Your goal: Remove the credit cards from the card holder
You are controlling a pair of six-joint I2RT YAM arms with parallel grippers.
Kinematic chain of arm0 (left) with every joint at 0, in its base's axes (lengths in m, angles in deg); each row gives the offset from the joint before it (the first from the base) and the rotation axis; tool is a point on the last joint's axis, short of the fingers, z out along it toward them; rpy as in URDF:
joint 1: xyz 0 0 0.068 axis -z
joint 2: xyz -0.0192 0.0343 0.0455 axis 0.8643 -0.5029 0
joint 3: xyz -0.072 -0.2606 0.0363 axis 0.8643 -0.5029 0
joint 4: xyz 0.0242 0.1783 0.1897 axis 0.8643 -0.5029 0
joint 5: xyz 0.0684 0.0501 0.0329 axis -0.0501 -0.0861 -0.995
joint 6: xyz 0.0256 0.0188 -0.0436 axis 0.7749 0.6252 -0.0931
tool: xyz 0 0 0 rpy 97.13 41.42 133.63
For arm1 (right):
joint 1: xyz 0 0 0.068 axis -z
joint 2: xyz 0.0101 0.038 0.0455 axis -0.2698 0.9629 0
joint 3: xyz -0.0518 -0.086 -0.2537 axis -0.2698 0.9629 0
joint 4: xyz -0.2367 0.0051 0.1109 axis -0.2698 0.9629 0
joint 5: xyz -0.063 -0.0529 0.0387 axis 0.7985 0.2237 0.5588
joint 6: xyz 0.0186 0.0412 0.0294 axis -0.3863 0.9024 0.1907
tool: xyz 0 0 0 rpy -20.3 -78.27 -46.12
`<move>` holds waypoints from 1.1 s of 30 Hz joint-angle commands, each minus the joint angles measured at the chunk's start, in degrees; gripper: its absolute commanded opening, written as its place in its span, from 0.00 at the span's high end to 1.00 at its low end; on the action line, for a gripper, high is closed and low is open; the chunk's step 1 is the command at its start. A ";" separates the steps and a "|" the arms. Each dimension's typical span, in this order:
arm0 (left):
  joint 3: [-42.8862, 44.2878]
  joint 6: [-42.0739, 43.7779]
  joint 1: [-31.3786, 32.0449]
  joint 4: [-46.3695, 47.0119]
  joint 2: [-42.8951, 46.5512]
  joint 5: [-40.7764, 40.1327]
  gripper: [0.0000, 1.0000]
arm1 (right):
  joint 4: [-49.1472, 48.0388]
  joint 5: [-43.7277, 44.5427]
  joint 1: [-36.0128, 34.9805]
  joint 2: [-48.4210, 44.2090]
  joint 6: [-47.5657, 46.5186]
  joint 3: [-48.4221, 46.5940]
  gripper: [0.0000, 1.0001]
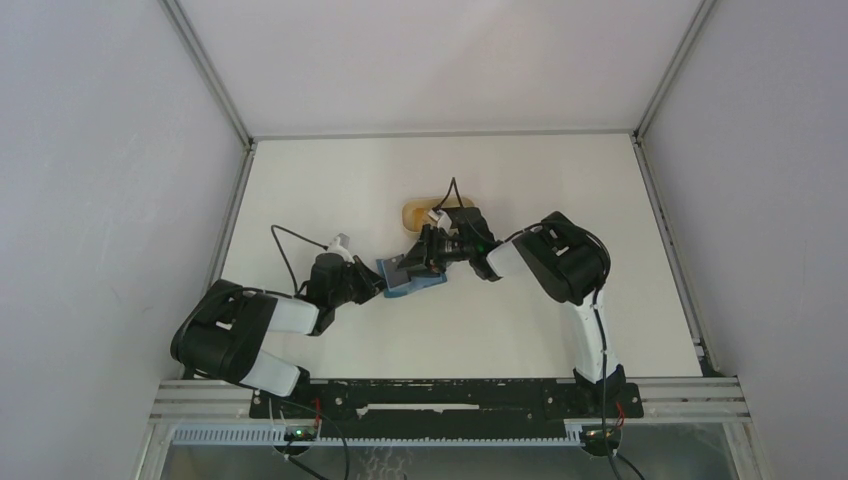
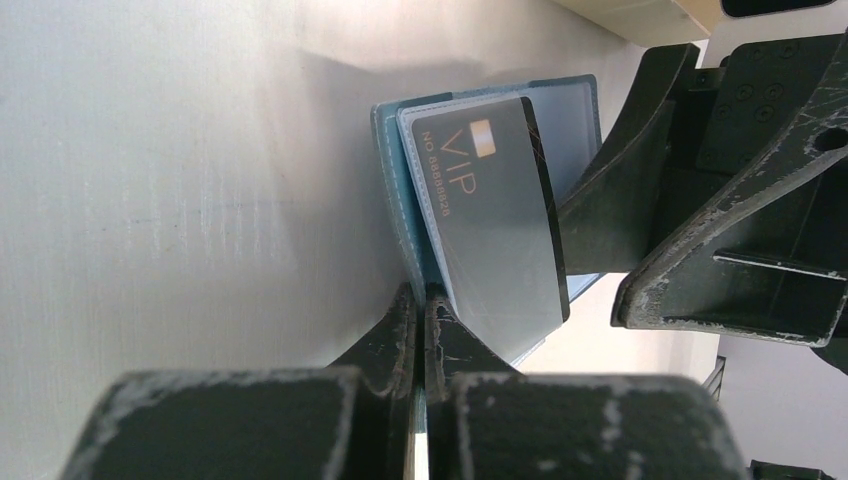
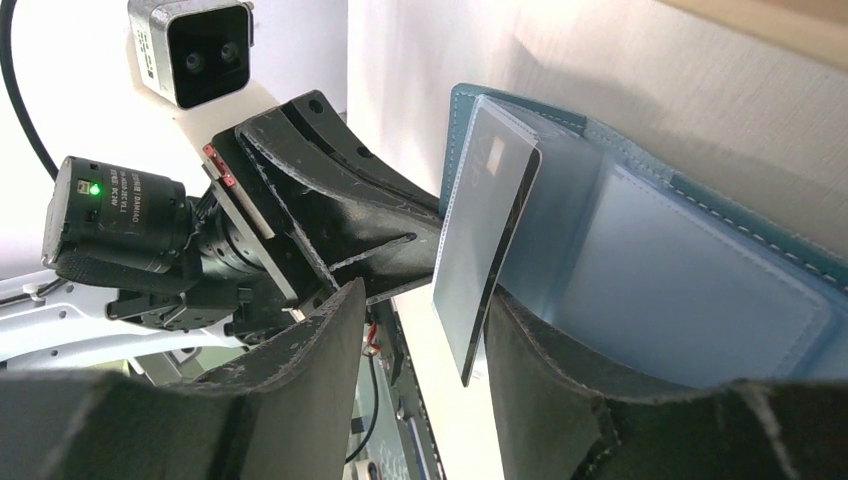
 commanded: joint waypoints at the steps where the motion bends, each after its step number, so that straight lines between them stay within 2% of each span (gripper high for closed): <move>1: -1.75 2.28 1.09 -8.58 -1.65 -2.62 1.00 | -4.76 -1.28 -1.31 0.54 0.71 -2.40 0.45; 14: -1.82 2.19 1.26 -8.56 -1.24 -2.69 1.00 | -1.84 -1.62 -2.19 0.84 -0.46 -4.86 0.45; 22: -2.04 2.19 1.35 -8.62 -1.25 -2.71 1.00 | 1.21 -1.52 0.30 -1.16 -2.91 -3.83 0.45; 33: -1.75 2.32 1.35 -8.79 -1.33 -2.69 1.00 | -0.08 -2.10 4.02 -2.30 -3.34 -0.31 0.46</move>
